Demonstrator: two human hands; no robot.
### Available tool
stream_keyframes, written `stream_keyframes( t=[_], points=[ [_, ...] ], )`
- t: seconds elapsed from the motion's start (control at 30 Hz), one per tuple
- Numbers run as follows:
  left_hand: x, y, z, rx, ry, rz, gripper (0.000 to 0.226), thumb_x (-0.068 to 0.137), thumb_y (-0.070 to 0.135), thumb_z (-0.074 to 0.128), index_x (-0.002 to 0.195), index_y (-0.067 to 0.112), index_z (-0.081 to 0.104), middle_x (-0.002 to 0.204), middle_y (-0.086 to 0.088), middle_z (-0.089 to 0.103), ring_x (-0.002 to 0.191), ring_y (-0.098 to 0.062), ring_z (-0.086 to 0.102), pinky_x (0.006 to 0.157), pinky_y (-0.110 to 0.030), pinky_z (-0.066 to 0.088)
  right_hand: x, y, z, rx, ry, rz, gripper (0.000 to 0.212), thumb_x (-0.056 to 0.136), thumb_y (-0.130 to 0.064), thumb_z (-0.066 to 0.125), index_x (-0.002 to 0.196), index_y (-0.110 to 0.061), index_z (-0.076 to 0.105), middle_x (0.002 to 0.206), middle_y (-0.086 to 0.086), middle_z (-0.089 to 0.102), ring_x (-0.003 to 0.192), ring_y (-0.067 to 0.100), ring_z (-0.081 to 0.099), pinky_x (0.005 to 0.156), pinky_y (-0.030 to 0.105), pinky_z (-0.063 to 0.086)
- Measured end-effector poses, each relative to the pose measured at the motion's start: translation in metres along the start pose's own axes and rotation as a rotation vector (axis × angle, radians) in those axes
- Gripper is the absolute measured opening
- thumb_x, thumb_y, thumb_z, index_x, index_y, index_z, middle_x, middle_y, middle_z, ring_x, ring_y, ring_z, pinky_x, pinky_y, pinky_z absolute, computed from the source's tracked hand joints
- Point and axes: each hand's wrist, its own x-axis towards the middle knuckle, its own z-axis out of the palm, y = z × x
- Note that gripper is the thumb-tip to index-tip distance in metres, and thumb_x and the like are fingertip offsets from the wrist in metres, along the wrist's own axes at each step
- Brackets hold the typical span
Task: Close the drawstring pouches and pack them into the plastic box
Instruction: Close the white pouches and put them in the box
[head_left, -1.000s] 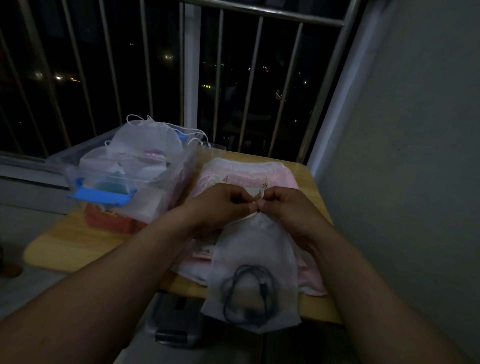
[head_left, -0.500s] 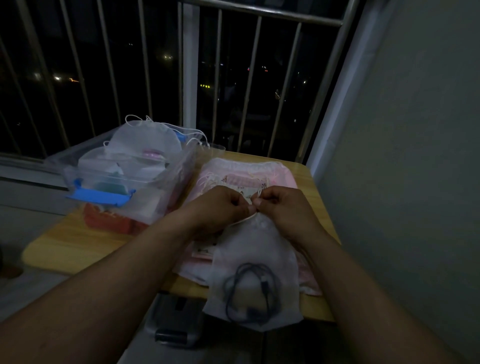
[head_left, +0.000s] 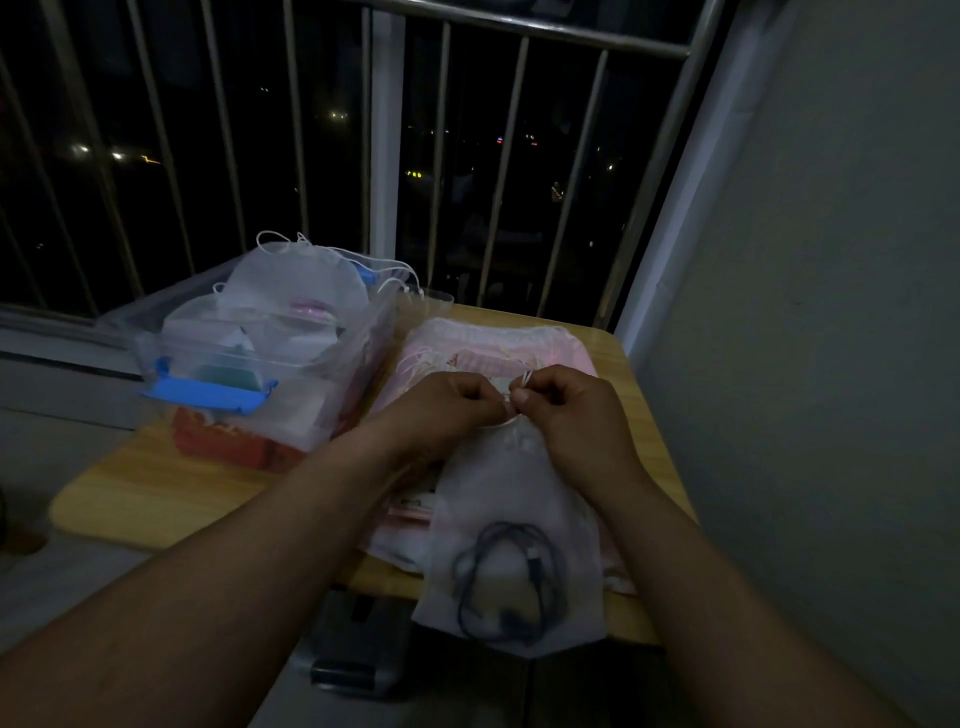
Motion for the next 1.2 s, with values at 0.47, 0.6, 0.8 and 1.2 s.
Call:
stream_keyframes(
  t=[0.47,0.6,0.8,1.2],
  points=[
    [0.006,-0.004,0.006,0.358,0.102,0.269,0.014,0.095,0.018,0.069,0.087,0.010,0.077,0.087,-0.009,0.075,0.079,-0.010,0.062,0.074,-0.033,0.050,-0.008,-0.006,0.003,-0.204,-0.052,-0.141,0.008,0.095,-0.016,0.070,0.096,-0.021,0.076,0.089,-0.012,0.073,0.088,-0.001,0.064,0.073,0.006,0.042],
    [0.008,-0.005,-0.005,0.384,0.006,0.244,0.020,0.097,0.024,0.068,0.086,0.008,0.073,0.082,-0.004,0.070,0.073,-0.011,0.058,0.069,-0.035,0.048,-0.008,-0.005,0.001,-0.130,-0.054,-0.096,0.011,0.095,-0.015,0.071,0.091,-0.024,0.074,0.087,-0.014,0.073,0.086,0.000,0.066,0.076,0.011,0.046],
    [0.007,-0.003,-0.010,0.296,-0.061,0.218,0.021,0.098,0.028,0.069,0.079,0.019,0.066,0.069,0.008,0.062,0.066,-0.006,0.053,0.067,-0.030,0.045,-0.005,-0.004,-0.004,0.091,-0.085,0.082,0.009,0.098,-0.013,0.068,0.098,-0.011,0.077,0.095,0.000,0.077,0.088,0.006,0.070,0.074,0.010,0.049],
    [0.006,-0.005,-0.015,0.514,0.047,0.282,0.023,0.104,0.031,0.056,0.082,0.025,0.056,0.082,0.006,0.061,0.078,-0.013,0.056,0.075,-0.036,0.047,-0.002,0.002,-0.009,0.082,-0.004,0.237,0.017,0.102,-0.023,0.062,0.091,-0.016,0.073,0.090,-0.002,0.073,0.081,0.011,0.062,0.074,0.030,0.048]
  ],
)
